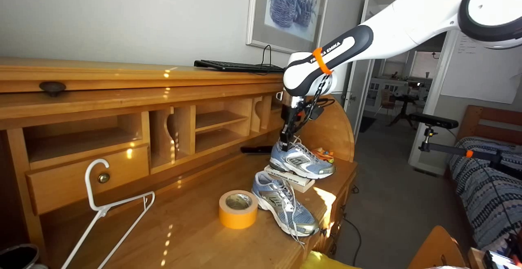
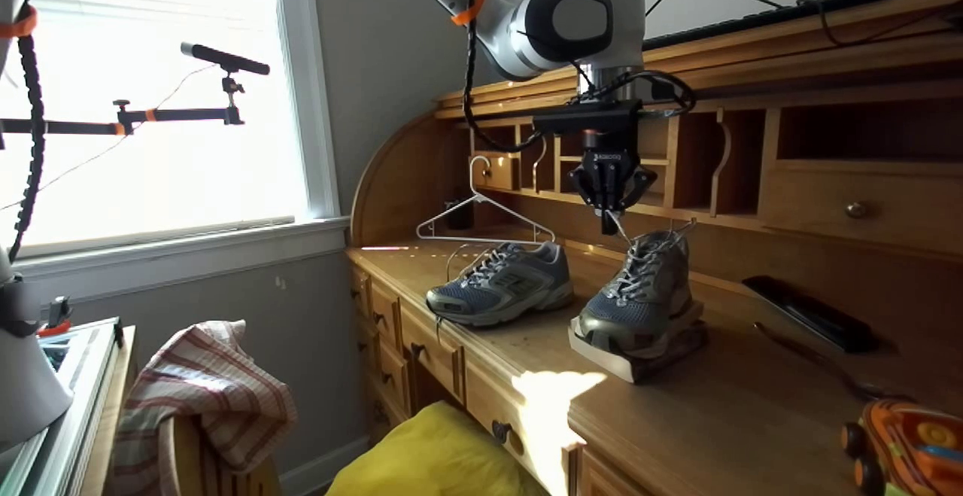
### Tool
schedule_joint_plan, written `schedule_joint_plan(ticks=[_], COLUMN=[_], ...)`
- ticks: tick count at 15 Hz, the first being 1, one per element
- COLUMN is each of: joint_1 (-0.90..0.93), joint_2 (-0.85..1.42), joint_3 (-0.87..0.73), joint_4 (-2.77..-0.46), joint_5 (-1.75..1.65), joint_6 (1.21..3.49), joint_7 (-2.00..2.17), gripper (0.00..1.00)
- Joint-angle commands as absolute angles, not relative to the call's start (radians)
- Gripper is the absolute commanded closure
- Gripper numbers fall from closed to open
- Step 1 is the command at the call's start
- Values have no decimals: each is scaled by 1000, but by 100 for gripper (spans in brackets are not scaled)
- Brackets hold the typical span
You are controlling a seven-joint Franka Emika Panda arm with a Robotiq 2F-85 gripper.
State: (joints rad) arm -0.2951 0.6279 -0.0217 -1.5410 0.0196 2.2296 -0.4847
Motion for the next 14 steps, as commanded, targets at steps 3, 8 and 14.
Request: schedule_joint_plan(ticks=[3,8,14], joint_1=[-312,-335,-348], joint_2=[601,632,701], joint_3=[-36,-46,-35], joint_4=[-1542,-1523,-1472], joint_5=[25,32,35], joint_6=[2239,2282,2354], joint_7=[-481,-488,-487], gripper=[99,99,99])
